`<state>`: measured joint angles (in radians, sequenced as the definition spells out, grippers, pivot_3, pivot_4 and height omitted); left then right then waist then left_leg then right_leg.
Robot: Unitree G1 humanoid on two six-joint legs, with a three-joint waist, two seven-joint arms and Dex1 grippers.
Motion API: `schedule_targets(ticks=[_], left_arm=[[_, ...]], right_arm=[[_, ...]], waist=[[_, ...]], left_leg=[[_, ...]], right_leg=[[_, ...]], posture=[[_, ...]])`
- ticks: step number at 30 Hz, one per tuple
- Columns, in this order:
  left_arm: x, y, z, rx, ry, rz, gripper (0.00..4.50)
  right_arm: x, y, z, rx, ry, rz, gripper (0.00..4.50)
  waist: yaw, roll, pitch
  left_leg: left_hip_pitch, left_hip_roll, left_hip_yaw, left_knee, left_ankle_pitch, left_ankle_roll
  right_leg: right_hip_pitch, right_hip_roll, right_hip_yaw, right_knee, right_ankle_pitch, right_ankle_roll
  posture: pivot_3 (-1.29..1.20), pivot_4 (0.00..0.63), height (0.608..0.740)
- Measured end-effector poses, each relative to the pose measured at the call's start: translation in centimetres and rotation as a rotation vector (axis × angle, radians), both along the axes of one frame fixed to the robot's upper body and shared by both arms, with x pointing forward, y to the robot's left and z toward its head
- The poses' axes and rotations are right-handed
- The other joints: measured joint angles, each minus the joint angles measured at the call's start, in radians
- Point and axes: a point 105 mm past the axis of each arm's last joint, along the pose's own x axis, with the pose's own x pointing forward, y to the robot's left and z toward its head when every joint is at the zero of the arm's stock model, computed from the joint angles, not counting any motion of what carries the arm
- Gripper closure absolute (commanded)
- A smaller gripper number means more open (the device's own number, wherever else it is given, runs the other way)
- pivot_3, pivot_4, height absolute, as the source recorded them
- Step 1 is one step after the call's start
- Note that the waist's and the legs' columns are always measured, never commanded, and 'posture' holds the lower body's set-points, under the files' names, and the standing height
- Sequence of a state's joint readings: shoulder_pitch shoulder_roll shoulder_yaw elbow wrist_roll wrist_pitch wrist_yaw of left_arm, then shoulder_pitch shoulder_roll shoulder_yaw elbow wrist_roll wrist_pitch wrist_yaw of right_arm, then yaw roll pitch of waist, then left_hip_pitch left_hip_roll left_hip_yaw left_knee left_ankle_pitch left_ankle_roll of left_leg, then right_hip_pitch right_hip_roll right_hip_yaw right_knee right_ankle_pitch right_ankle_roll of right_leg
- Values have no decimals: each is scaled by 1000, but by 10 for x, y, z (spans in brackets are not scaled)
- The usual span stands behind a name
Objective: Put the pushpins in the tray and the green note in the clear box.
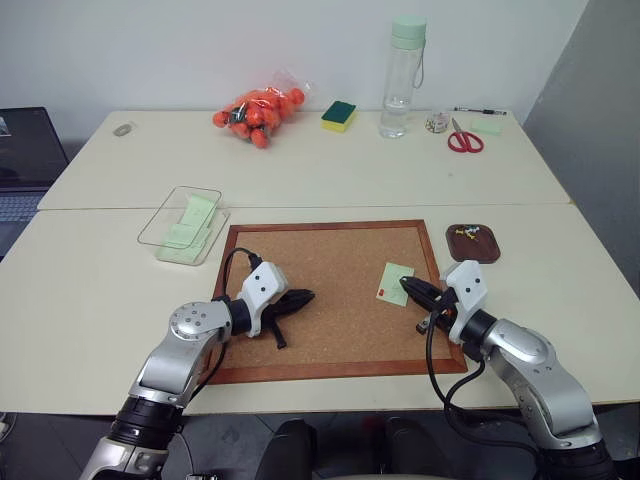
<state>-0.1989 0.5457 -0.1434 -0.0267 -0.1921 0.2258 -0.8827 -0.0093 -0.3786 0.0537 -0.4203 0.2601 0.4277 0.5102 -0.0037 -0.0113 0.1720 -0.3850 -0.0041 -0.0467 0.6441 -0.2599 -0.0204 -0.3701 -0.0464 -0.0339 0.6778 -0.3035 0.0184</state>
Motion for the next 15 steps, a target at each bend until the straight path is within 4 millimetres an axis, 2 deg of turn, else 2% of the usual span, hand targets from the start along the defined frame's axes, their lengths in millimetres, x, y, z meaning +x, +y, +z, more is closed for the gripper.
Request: schedule_targets(ticks=[4,7,11,13,15], left_arm=[[0,0,0,0,-1,2,4500],[0,0,0,0,-1,0,4500],[0,0,1,0,-3,-1,4500],[1,0,1,0,-5,0,4500],[1,0,2,-1,-6,-1,4500]], right_arm=[[16,-18,17,21,-59,-115,4497],[37,-44,30,-18,-104,-230,4497],[66,-76,32,-99,-93,-360,4497],[74,-85,32,-121,-75,-394,4497],[83,-98,24,-148,-31,-438,4497]], waist=[[-2,0,0],[0,0,0],[1,0,0],[1,0,0],[1,0,0]], left_leg=[[0,0,1,0,0,0],[1,0,1,0,0,0],[1,0,1,0,0,0],[0,-1,2,0,0,0],[0,-1,2,0,0,0]], right_leg=[[0,0,1,0,0,0],[0,0,1,0,0,0],[0,0,1,1,1,-2],[0,0,1,1,3,-5],[0,0,1,1,3,-5]], posture=[[0,150,740],[0,150,740],[0,150,740],[0,150,740],[0,150,740]])
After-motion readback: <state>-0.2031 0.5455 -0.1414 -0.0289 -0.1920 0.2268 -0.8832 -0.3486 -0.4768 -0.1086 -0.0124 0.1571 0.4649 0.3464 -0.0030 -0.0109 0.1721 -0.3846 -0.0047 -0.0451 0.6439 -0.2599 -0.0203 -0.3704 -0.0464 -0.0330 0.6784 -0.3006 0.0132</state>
